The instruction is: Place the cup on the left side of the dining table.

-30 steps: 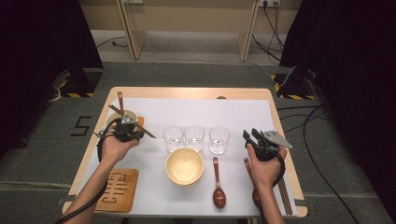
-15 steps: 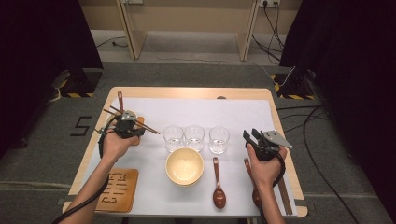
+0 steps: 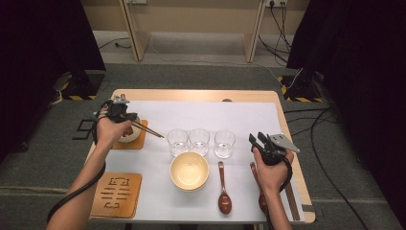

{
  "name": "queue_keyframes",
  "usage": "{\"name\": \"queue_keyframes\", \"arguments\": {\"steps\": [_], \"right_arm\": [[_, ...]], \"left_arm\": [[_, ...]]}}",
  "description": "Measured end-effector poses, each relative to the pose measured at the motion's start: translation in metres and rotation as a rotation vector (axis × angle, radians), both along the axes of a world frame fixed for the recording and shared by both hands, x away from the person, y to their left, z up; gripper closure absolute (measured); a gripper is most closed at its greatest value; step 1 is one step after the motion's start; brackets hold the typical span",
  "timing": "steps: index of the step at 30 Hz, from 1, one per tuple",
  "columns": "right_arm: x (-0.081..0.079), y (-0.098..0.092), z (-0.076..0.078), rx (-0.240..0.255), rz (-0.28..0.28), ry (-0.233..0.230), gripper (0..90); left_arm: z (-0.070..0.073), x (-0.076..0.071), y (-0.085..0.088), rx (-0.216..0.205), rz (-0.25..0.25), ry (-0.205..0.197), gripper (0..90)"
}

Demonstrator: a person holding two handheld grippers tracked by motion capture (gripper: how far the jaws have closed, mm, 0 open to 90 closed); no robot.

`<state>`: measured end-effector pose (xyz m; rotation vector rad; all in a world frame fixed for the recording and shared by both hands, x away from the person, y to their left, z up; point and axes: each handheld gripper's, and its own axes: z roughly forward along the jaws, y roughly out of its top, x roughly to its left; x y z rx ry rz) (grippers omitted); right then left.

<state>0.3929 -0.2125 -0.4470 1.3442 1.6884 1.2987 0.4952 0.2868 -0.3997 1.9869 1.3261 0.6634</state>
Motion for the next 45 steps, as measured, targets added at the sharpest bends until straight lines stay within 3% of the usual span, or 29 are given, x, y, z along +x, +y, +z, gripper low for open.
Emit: {"name": "queue_keyframes", "arguments": {"steps": [2,5,8,14,30,45], "right_arm": [[0.000,0.001,-0.001,0.001,0.003,0.002,60.7],[0.000,0.001,-0.001,0.001,0.006,0.005,60.7],[0.001,0.002,-0.001,0.002,0.007,0.004,60.6],[0.000,0.001,0.000,0.003,0.008,0.001,60.6],[0.000,0.001,0.001,0.003,0.008,0.000,60.6],[0.000,0.001,0.001,-0.003,0.008,-0.005,60.6]], "left_arm": [[-0.002,0.005,0.001,0.014,0.014,0.004,89.4],[-0.010,0.019,0.007,0.068,0.055,0.026,89.5],[-0.014,0.025,0.010,0.058,0.060,0.029,89.5],[-0.019,0.031,0.013,0.087,0.077,0.054,89.5],[-0.020,0.030,0.016,0.092,0.080,0.117,89.5],[-0.018,0.020,0.021,0.118,0.077,0.137,89.5]]}}
